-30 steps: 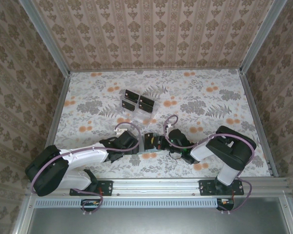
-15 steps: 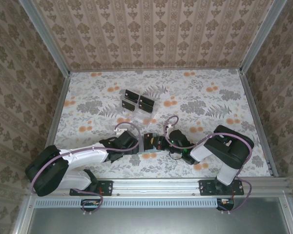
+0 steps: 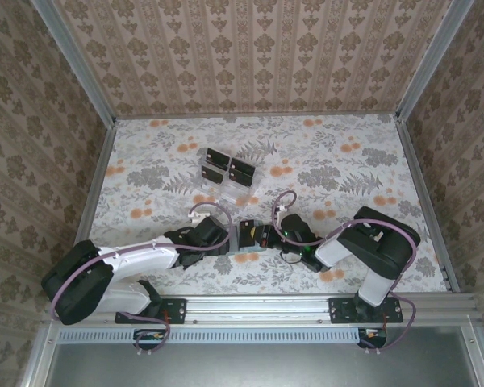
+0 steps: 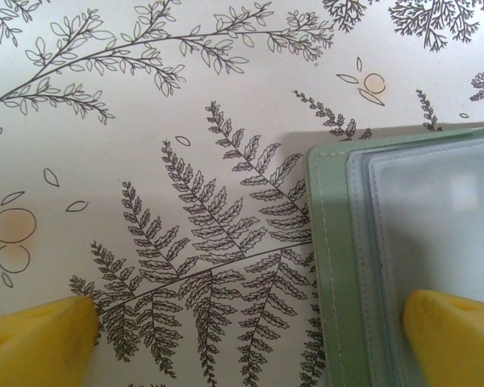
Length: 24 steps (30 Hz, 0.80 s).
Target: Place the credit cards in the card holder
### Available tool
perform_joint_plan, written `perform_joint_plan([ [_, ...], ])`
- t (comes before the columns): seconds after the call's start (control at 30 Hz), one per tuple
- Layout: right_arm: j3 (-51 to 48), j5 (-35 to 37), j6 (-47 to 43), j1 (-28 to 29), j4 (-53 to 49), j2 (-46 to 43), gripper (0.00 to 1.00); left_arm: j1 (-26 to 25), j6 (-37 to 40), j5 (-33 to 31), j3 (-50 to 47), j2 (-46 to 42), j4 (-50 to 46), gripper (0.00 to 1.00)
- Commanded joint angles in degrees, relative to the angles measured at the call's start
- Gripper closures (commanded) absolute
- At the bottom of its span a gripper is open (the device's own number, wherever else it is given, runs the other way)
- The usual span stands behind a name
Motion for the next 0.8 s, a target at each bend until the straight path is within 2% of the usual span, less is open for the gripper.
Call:
perform_joint_plan([
  [0.0, 1.3, 1.48, -1.23, -0.59, -1.73, 0.53, 1.0, -0.04, -0.02, 0.55, -2.91, 1.54, -7.34, 0.0],
  [0.37, 3.8, 0.08, -1.08, -0.68, -1.13, 2.89, 1.0, -0.06, -0.11, 0.64, -3.03, 1.63, -7.19, 0.0],
  [0.77, 1.39, -0.51, -0.07, -0.69, 1.98, 3.41, 1.0, -0.1, -0.11, 0.72, -3.41, 1.63, -6.93, 0.0],
])
